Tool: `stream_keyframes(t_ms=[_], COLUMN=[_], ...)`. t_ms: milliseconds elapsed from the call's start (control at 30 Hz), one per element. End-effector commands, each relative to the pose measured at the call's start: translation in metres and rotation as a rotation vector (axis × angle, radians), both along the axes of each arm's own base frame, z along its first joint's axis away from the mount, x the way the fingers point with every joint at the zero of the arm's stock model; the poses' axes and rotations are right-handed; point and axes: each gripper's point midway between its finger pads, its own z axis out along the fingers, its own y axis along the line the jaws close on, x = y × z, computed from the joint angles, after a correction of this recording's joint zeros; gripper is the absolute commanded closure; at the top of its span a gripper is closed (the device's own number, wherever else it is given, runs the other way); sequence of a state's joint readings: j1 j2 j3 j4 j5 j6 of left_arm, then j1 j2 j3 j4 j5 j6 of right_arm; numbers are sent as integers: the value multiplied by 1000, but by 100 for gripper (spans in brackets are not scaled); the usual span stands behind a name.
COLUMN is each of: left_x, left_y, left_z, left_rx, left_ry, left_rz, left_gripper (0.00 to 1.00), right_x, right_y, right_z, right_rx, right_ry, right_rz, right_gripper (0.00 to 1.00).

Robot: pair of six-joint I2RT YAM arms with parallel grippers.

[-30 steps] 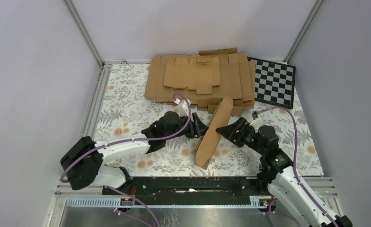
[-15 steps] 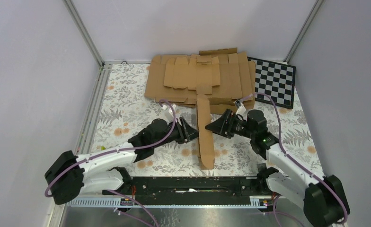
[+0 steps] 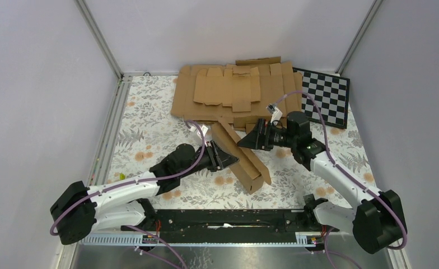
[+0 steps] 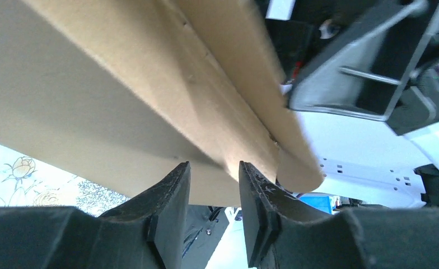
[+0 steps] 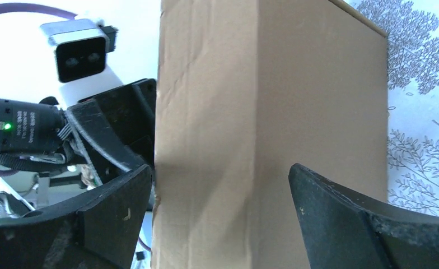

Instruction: Fold the paper box

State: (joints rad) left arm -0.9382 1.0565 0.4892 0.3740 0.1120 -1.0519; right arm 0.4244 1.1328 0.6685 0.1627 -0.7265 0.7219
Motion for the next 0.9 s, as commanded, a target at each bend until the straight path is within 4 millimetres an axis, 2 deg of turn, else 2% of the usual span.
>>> stream_keyframes(t_ms=[0,100,267,367,533,667,700,867], left_x=[4,6,8,8,8,10,11,21], left_y=[-5,-8,-13,-13,-14,-14,-13,7], left_z=[9,7,2,-2,-7,-7,-6,7], left_rx=[-38,-28,-13,-7,7,26,33,181], left_ry=[-36,-39,-31,-26,-19,-32,-38,-113], left_rz=[4,0,-9,-9,-12,-6,-7,54], left_gripper=[62,63,63,63,64,64,64,62], right_x=[-13,-18,-29,-34,-43,-50,-46,-41], right_y=[-13,-21,-34,-38,-40,-33,-34,-34], right_z=[20,21,-1,-6,-8,-10,-11,-19], right_rx=[-105,-156,-318,-399,-497,-569,-607,-739], right_ry=[-115,-142,-120,-133,-165,-187,-195,-214], right_rz=[59,53,72,93,127,168,142,138], right_gripper=[0,0,1,0,0,0,0,0])
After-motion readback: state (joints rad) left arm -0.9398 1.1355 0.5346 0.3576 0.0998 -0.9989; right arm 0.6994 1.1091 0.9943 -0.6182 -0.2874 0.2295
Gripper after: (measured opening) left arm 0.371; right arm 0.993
